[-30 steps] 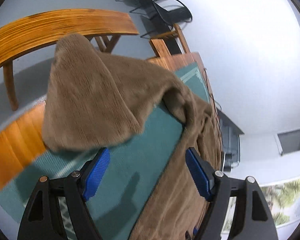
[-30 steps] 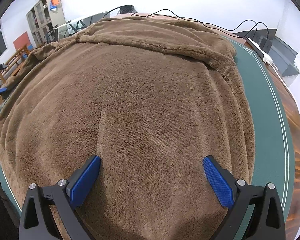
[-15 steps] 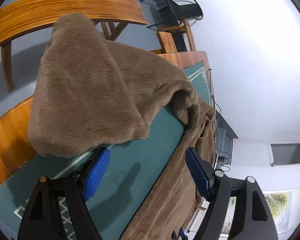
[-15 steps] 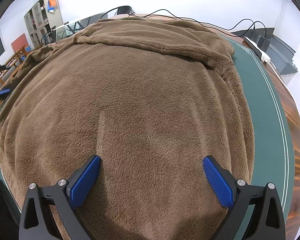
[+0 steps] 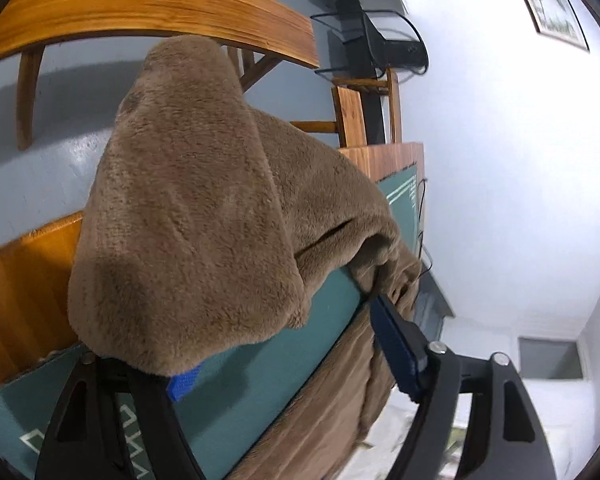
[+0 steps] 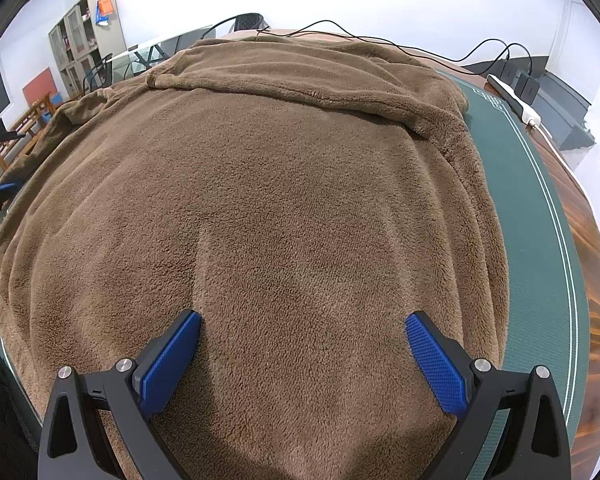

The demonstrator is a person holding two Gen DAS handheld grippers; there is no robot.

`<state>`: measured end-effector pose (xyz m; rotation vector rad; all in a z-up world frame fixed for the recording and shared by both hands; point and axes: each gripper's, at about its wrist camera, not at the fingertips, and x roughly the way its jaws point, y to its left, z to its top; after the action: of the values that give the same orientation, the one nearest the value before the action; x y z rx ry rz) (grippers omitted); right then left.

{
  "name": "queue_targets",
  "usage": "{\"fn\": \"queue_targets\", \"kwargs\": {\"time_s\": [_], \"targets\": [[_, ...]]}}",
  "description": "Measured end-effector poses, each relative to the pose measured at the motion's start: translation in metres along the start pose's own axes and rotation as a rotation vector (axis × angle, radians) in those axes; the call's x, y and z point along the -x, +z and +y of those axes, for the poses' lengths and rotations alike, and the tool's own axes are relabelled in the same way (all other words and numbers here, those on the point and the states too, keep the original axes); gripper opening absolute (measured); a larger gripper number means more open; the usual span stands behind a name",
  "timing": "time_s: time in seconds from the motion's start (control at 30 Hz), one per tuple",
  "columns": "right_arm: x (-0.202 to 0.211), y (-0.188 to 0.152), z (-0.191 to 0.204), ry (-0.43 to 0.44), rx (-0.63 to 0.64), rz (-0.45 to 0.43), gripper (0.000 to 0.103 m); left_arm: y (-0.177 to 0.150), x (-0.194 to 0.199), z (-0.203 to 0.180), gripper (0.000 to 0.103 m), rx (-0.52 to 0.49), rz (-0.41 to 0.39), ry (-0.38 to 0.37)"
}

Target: Fold clothes

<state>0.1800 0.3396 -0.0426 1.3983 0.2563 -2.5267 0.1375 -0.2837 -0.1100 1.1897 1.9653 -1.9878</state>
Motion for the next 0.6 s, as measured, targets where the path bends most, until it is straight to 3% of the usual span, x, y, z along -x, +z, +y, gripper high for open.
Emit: {"fn": "queue_targets", "kwargs": {"time_s": [0.07,0.1,0.23,0.33,0.4,0.6], "targets": [[0.0,0.0,0.0,0.0,0.0,0.0,0.103,0.002,-0.004,0.009,0.032,0.036,0.016,0.014],[0.0,0.0,0.0,0.0,0.001,0.0,0.103,0.004,-0.006,0.014,0.027,0.061,0.021,0.019],[0.0,0.0,0.0,0.0,0.001,0.0,0.103,0.007,-0.008,0.022,0.018,0.082,0.029,0.015],[0.0,0.0,0.0,0.0,0.001,0.0,0.103,0.01,-0.005,0.014,0.013,0.044,0.002,0.055],[0.0,0.001,0.0,0.0,0.001,0.0,0.103,0.011,0.002,-0.004,0.011,-0.022,-0.04,0.086],[0.0,0.001,0.0,0.001,0.001,-0.003,0.103,0.013,0.031,-0.113,0.01,-0.39,-0.227,0.147]]}}
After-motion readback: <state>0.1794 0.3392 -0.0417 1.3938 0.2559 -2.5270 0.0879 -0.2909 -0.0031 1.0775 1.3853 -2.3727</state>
